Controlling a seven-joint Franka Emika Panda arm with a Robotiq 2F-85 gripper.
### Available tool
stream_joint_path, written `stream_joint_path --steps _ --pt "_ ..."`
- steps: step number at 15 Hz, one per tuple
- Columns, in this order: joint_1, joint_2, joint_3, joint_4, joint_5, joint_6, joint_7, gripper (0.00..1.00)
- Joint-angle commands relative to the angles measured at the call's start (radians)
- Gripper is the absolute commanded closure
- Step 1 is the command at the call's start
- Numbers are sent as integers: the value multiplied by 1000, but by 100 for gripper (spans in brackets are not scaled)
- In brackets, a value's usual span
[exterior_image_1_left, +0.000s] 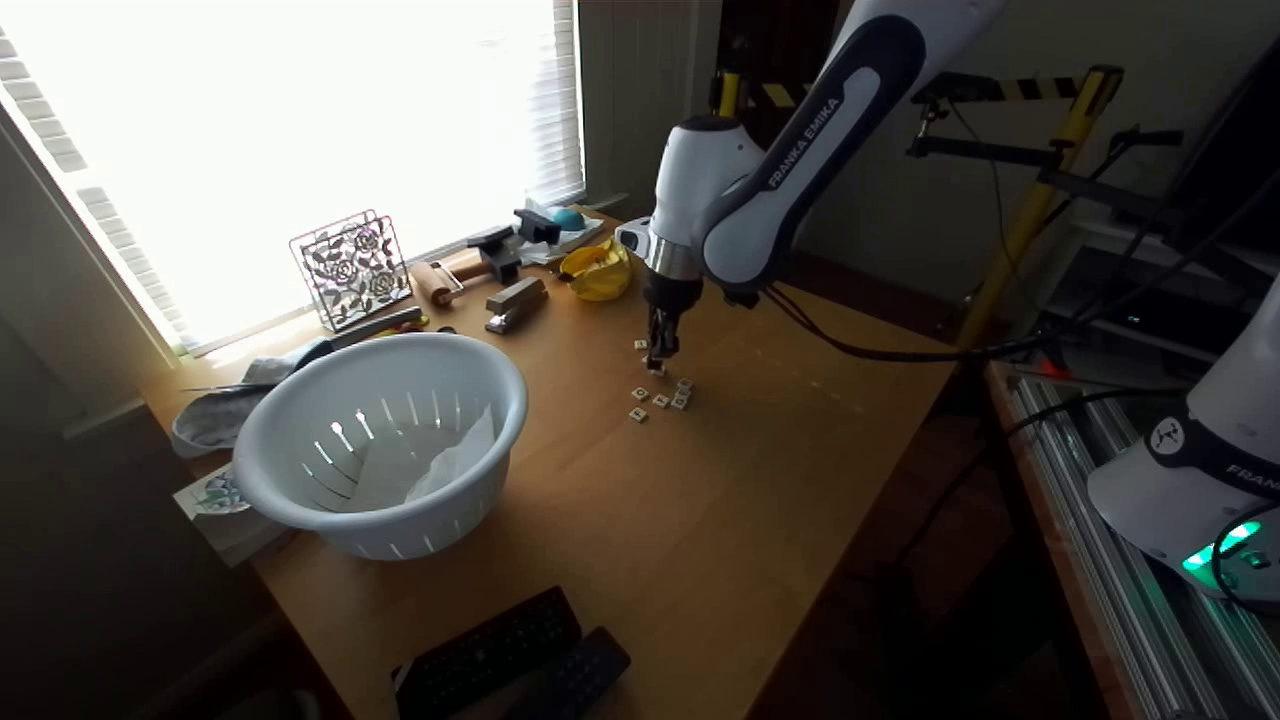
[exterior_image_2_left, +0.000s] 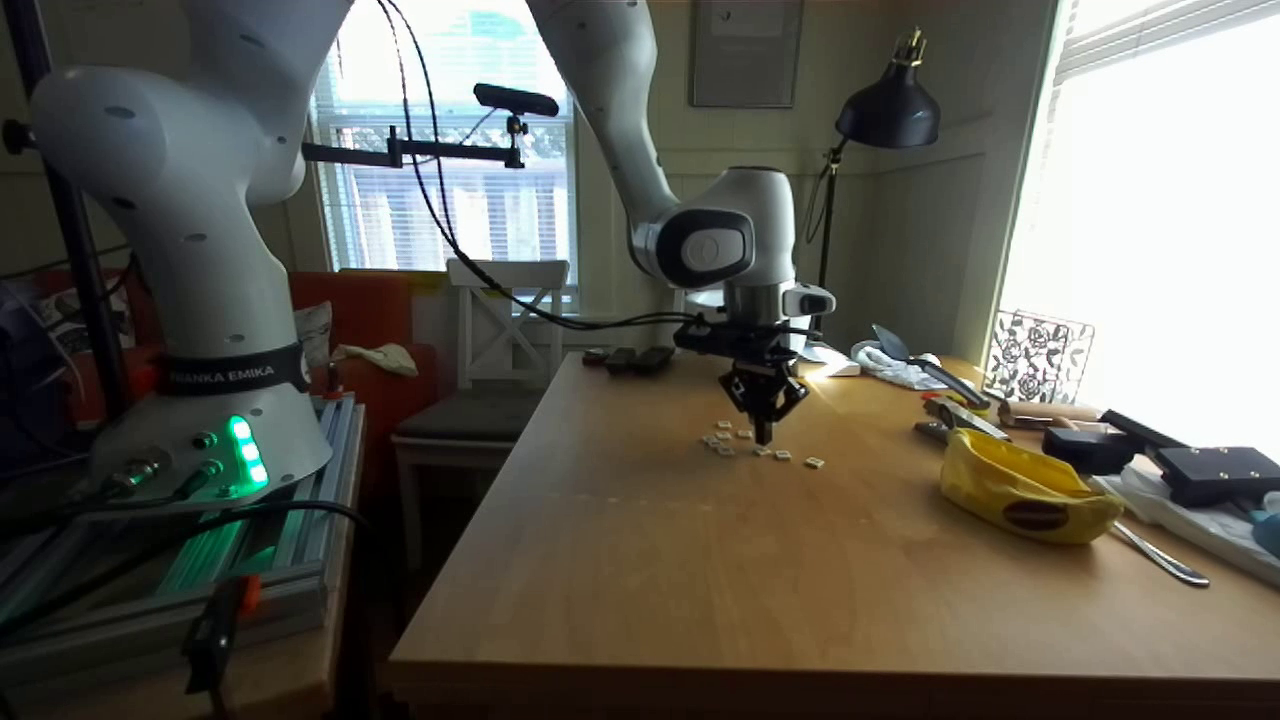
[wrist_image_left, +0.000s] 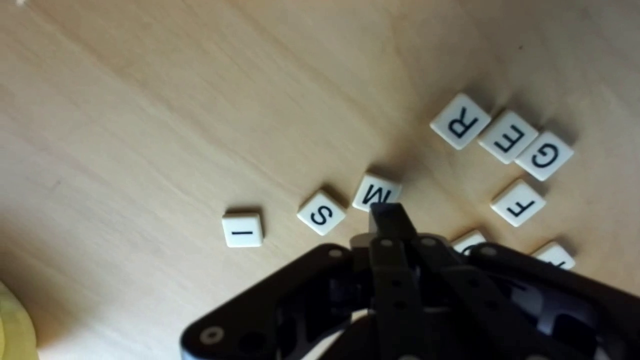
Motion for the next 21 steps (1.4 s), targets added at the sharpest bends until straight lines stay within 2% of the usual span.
stream_joint_path --steps 1,9,21 --pt "-8 22 5 21 14 -1 11 100" --pt "-21 32 6 20 4 -24 -8 100" --pt "-40 1 12 -54 3 -27 -81 100"
